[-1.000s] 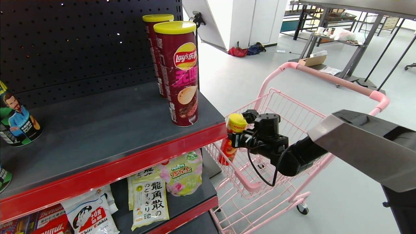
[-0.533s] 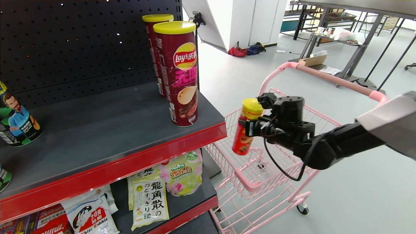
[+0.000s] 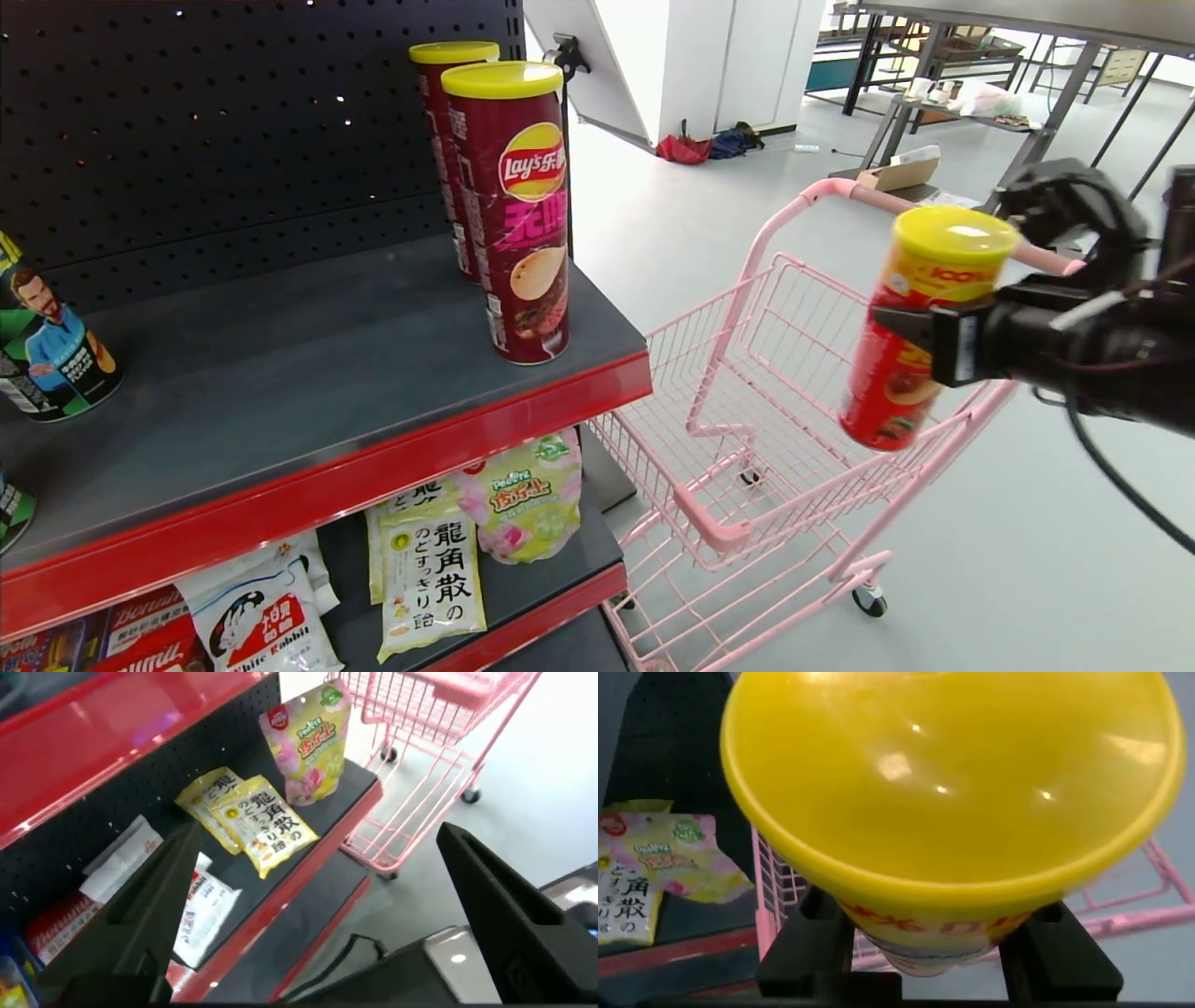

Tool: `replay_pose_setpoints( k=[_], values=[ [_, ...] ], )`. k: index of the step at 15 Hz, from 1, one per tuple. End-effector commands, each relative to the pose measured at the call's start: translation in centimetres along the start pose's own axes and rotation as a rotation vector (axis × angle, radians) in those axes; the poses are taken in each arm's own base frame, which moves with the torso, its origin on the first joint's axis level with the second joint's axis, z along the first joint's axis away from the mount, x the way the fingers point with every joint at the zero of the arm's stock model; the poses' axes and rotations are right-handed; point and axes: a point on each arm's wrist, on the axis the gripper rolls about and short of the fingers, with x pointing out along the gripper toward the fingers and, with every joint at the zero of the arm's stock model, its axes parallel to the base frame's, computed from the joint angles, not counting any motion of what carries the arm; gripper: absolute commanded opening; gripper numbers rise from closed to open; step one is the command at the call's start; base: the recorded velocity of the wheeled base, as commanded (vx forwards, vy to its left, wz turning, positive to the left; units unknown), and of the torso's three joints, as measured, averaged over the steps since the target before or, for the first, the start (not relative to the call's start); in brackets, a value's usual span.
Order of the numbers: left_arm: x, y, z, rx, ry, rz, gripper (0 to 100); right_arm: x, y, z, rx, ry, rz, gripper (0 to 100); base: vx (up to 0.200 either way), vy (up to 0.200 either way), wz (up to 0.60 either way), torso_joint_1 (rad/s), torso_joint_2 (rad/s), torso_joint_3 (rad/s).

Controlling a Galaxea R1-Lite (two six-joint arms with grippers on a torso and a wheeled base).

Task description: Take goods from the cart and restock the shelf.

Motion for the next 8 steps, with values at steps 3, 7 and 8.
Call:
replay_pose_setpoints(
  k=[3,7,8],
  values=[
    [-0.4,0.0,0.6,-0.048,0.041,0.036,100,-14.3,-3.4,-6.7,-0.076,-0.018,-0.19,0,0.0,0.0,0.0,0.0,0.0,0.0],
    [-0.8,0.3,-0.1,-0.026,0.031,0.205,100,-15.9,-3.9,-8.4,-0.048,-0.007,-0.286,0,0.0,0.0,0.0,0.0,0.0,0.0],
    [-0.8,0.2,-0.2,-0.014,0.024,0.2,100,-16.1,-3.9,-8.8,-0.048,-0.007,-0.285,0,0.0,0.0,0.0,0.0,0.0,0.0]
  ],
)
